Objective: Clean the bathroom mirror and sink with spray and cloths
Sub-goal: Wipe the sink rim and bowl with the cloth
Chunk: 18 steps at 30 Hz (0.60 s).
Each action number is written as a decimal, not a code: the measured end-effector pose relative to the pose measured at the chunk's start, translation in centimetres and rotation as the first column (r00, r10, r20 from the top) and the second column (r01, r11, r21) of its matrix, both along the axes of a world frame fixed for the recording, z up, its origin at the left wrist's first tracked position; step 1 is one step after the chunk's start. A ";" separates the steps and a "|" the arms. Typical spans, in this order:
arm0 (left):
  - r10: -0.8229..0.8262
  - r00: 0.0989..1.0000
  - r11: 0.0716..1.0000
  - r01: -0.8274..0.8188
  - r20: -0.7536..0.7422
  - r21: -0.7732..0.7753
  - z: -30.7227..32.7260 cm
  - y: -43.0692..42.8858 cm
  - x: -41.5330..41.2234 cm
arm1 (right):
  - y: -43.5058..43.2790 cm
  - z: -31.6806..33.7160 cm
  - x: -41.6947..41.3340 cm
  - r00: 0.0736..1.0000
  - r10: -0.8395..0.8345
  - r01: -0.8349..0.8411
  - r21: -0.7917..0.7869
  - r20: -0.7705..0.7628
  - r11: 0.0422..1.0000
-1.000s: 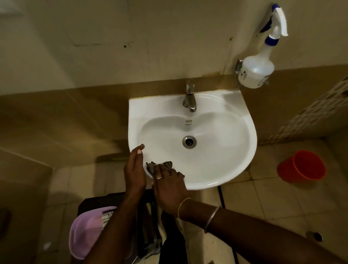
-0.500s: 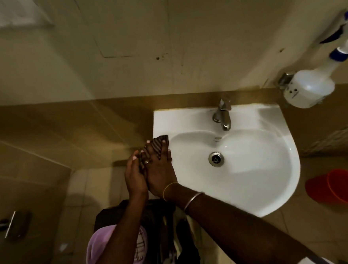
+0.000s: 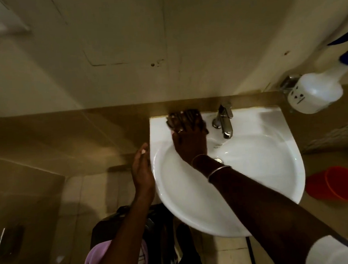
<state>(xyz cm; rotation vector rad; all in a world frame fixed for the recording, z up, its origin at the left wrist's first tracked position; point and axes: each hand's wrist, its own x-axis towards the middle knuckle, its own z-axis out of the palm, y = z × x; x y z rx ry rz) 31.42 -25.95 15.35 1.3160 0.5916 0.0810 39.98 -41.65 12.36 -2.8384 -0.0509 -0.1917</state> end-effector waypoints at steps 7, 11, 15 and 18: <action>-0.020 1.000 0.998 0.020 -0.001 0.065 0.3 -0.3 -0.9 | -2.2 -1.0 -1.8 0.981 -0.190 0.188 0.041 0.044 0.981; -0.026 1.000 0.992 0.025 0.010 0.125 0.0 -0.7 -0.9 | 0.0 -1.1 -3.6 0.995 0.048 -0.053 0.056 0.085 0.997; -0.026 0.999 0.981 0.019 0.038 0.191 -0.5 -1.2 -1.2 | 1.8 -2.5 -6.2 0.898 0.435 -0.438 0.026 0.071 0.899; -0.013 0.999 0.975 0.003 0.046 0.223 -0.4 -1.7 -1.3 | -2.2 -4.2 -6.1 0.829 0.543 -0.537 -0.079 0.133 0.840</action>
